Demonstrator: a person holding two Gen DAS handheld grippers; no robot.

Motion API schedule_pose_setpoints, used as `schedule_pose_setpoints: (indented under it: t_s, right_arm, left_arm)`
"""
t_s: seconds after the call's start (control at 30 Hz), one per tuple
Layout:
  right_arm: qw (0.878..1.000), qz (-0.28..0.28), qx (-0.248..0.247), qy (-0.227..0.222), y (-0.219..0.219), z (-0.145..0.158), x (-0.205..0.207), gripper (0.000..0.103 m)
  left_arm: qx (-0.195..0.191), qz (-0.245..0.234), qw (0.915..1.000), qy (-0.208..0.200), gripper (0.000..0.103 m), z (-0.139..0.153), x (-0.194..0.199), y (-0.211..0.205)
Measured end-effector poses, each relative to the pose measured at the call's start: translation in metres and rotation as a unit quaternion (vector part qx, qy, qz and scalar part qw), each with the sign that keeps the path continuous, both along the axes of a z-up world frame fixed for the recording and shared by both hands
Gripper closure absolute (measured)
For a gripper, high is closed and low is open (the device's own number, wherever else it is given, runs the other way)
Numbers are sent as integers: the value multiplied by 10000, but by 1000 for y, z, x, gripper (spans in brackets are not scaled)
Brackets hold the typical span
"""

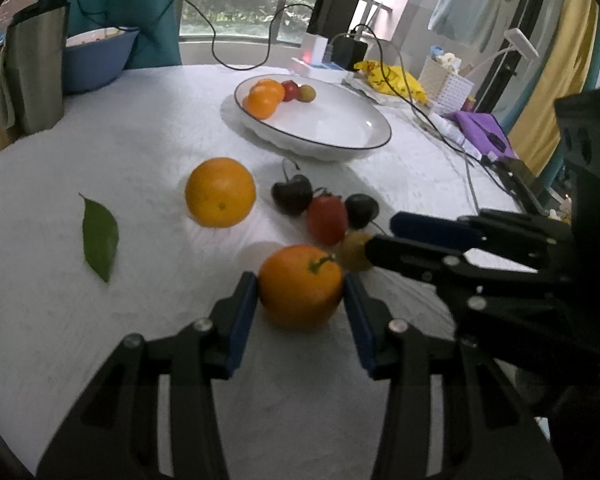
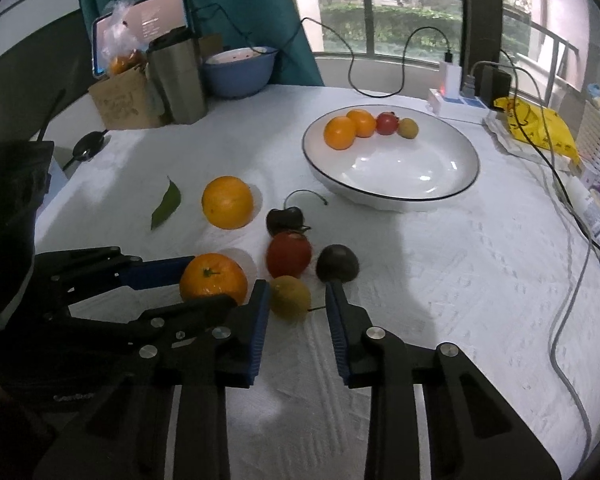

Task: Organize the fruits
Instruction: 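Grasp a large orange with the left tool while the right tool grasps the yellow-green fruit, then carry the large orange and yellow-green fruit toward the white plate with both tools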

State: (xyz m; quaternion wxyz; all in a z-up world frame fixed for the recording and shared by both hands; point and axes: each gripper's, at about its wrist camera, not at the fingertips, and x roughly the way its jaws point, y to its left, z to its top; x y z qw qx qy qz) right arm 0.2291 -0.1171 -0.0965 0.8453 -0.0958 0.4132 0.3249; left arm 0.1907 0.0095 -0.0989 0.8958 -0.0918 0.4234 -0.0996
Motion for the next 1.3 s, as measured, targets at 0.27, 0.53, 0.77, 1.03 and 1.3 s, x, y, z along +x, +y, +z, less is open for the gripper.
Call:
schedule_pose_setpoints:
  t_s: [0.27, 0.53, 0.77, 1.03, 1.3]
  right_arm:
    - [9998, 73, -206, -15, 11, -5, 3, 73]
    - [9993, 51, -376, 42, 11, -16, 9, 73]
    - [9995, 115, -307, -34, 12, -10, 2, 74]
    - [9997, 96, -98, -211, 4, 17, 5, 74]
    - [9993, 10, 79, -374, -5, 36, 22, 74]
  left_arm:
    - [-24, 56, 9999, -148, 58, 8, -8, 10]
    - [5, 95, 9995, -298, 58, 15, -12, 11]
    - [73, 140, 9993, -349, 58, 23, -11, 10]
    - [152, 153, 9989, -409, 58, 34, -3, 5]
    - [252, 139, 9985, -462, 58, 45, 17, -1]
